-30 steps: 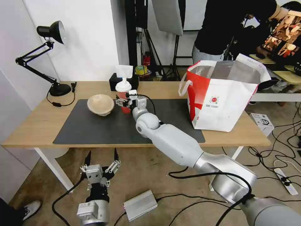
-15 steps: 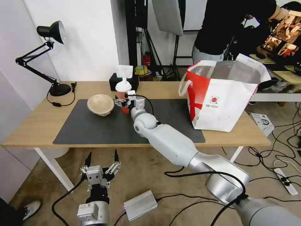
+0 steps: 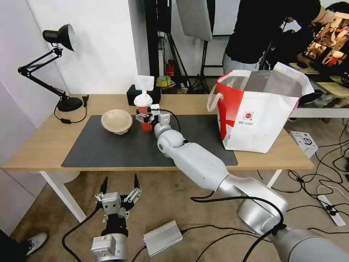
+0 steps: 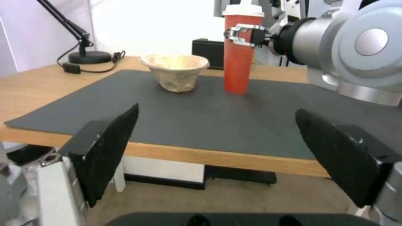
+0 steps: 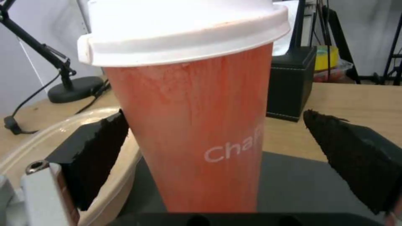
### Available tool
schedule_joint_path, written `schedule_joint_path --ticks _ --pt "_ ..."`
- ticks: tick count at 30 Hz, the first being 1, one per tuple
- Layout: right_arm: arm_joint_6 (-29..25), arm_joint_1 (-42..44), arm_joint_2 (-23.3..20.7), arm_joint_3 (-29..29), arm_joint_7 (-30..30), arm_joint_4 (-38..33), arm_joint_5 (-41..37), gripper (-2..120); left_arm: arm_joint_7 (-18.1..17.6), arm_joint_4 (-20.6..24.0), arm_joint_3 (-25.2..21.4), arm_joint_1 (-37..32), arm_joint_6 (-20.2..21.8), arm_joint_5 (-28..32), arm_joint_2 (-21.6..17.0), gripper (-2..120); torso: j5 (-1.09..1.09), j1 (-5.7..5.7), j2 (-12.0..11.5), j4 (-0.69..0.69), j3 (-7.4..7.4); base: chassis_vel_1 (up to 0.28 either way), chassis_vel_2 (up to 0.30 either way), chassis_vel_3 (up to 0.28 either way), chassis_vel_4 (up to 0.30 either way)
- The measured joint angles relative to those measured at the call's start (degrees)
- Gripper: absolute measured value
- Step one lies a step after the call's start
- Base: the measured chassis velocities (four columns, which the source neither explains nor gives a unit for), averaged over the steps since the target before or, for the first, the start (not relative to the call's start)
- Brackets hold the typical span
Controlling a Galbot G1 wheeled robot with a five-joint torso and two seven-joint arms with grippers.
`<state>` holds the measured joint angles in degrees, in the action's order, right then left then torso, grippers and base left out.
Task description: Pick up the trash from the table and place it into the takeout bag.
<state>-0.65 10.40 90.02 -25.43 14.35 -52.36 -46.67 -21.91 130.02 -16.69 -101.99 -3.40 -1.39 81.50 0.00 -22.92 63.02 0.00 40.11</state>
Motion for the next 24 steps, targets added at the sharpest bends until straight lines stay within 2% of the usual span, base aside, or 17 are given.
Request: schedule_joint_path --ticks 19,24 --pt "-1.2 -0.1 0.0 -0.2 -5.3 0.4 -3.5 100 0.0 -0.2 0.7 0.4 0.0 0.1 -0.7 100 0.00 0.00 0.0 0.00 0.00 0.000 0.000 0.000 0.000" --pt "-1.2 0.0 0.0 -0.2 -5.3 0.4 -4.1 84 0.0 -0.2 0.8 0.5 0.0 0.2 -0.8 100 0.00 0.00 0.0 0.00 0.00 0.000 0.000 0.000 0.000"
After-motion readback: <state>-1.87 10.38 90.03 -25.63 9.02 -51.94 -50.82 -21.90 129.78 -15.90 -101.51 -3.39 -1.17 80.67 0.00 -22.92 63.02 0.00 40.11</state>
